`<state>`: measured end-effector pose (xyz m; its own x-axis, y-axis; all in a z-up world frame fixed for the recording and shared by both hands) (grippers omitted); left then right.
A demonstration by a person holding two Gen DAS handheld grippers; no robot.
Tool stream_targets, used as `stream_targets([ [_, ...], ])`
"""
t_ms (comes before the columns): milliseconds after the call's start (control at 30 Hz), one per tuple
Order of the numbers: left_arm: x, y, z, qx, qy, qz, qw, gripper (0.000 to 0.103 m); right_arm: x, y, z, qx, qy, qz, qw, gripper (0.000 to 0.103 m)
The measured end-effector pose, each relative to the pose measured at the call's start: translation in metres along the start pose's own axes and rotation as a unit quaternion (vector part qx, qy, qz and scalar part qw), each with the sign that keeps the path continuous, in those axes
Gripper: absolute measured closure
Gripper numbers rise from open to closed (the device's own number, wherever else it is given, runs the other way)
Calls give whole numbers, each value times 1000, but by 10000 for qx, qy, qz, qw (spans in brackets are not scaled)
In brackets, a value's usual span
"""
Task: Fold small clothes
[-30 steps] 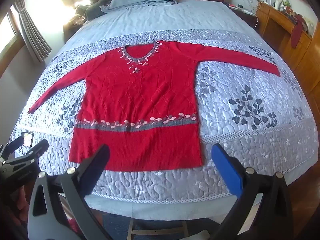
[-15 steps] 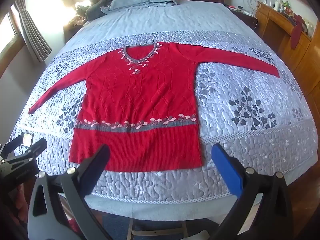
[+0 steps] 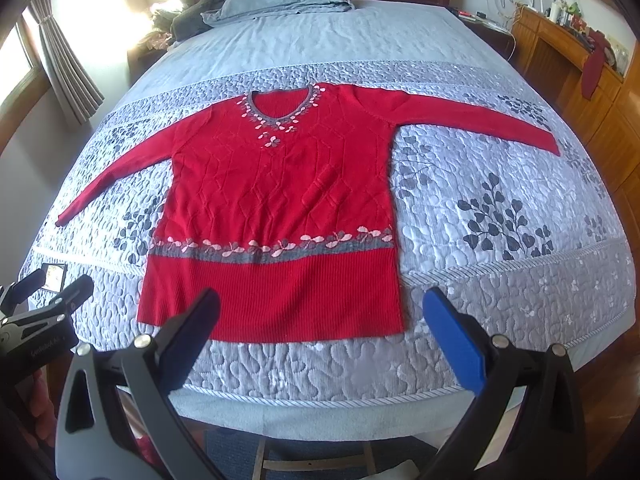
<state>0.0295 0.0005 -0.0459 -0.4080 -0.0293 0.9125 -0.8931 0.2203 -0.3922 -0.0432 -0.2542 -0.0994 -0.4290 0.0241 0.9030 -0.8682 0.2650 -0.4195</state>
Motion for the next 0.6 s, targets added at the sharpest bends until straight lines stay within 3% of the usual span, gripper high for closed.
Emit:
stream_targets([
  [600, -3, 0, -1, 25, -41, -20, 10000, 4, -1, 0, -2, 36, 34, -10, 10000, 3],
])
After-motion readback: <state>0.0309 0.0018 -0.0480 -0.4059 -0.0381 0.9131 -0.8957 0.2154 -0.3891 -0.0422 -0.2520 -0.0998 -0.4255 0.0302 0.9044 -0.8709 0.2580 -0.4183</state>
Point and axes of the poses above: each gripper's, at about its wrist camera, not at the fingertips, and x roughly against the way its jaws point, z to its right, y to its underside, the point moved 6 cm from there along -x, roughly the way its jaws point, and after that the axes turned 6 degrees about -z, right-handed, at the moved point
